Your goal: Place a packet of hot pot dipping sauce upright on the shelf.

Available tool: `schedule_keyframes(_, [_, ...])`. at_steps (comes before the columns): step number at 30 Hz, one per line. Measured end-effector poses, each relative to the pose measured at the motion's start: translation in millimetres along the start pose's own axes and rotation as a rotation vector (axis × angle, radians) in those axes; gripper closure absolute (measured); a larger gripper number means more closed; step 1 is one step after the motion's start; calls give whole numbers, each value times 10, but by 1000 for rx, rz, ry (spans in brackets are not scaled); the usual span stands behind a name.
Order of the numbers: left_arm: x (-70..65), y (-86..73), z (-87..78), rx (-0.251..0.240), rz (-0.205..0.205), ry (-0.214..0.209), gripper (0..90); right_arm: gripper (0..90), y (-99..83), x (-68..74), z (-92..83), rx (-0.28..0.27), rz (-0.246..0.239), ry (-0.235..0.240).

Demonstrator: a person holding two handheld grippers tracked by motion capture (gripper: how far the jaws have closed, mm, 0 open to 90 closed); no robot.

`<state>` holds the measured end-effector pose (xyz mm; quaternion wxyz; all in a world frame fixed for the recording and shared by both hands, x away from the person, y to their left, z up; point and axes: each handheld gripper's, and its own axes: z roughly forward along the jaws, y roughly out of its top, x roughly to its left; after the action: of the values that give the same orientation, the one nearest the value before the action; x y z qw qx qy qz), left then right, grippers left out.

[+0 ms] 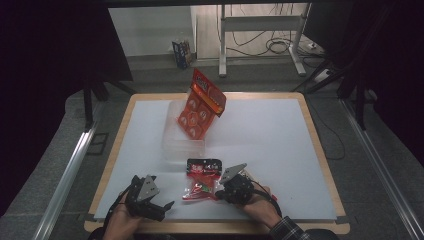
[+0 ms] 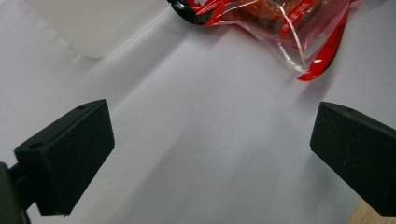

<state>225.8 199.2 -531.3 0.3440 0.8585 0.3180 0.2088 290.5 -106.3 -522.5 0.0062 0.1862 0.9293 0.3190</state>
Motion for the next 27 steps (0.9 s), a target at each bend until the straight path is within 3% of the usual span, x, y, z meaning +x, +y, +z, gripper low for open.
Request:
schedule_keyframes(7, [0,9,3,-3,-18,-19,0,885,80,176,136,-12,-2,92])
schedule_keyframes(9, [0,14,4,-2,-26,-26,1,884,116,241,178,-8,-28,104])
schedule_keyframes(12, [-1,21,5,2,-49,-39,5,883,148,280,177,-4,-64,94])
schedule_keyframes(19, [-29,74,-7,-17,-112,-50,49,802,97,127,28,-53,-5,53])
schedule_keyframes(22, [-63,109,-25,-48,-129,-77,216,746,98,95,-4,-64,-11,20])
schedule_keyframes(27, [-82,168,6,-94,-155,-184,579,680,87,40,-50,-77,-8,-21])
